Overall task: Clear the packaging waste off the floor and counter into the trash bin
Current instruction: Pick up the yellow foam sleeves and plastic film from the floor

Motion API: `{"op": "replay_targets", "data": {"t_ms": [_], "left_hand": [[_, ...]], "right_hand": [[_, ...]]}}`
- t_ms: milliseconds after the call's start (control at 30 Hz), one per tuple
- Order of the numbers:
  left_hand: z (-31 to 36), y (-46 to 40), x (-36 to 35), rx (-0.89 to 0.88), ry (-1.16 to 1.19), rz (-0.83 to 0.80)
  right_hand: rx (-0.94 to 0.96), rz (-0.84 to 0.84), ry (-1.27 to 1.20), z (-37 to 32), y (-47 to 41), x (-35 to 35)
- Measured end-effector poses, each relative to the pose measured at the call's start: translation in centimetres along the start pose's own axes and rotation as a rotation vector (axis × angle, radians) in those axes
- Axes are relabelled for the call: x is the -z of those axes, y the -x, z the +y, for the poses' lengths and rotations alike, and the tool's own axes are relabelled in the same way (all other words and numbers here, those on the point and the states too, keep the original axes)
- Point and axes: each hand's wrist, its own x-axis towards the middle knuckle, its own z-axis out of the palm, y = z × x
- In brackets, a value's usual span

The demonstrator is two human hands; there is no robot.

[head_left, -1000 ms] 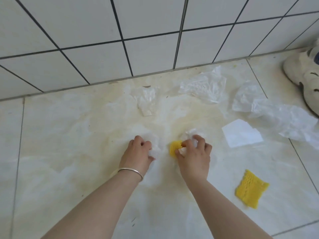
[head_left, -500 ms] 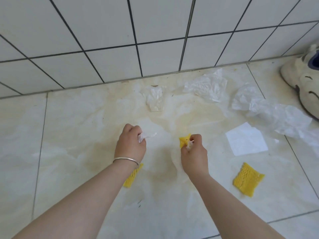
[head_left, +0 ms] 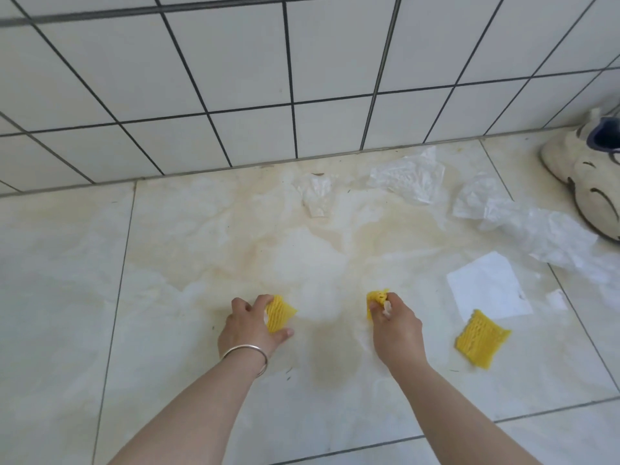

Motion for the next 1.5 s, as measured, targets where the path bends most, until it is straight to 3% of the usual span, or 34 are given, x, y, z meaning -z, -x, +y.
{"op": "replay_targets", "data": {"t_ms": [233, 467, 733, 1100, 1367, 1500], "left_hand": [[1.2, 0.3, -1.0, -0.065, -0.039, 0.018], [6.2, 2.2, 2.4, -0.007, 0.585, 0.061], [2.6, 4.6, 12.3, 0.065, 1.043, 0.252], [-12.6, 9.6, 26.7, 0.053, 0.963, 0.607], [-30.6, 14.5, 28.2, 0.295, 1.415, 0.852], [-40.2, 16.3, 27.2, 0.380, 1.174, 1.089]], "right_hand": [[-0.082, -0.079, -0.124, 0.2, 1.0, -0.6], [-0.023, -0.171, -0.172, -6.2, 0.6, -1.6], [0.247, -0.422, -0.098, -16.4, 3.9, -2.5], [0.559, -0.611, -0.005, -32.0, 16.5, -12.3], [0.767, -0.729, 0.067, -36.5, 28.7, -27.9], [0.883, -0.854, 0.147, -37.4, 35.4, -35.2]]}}
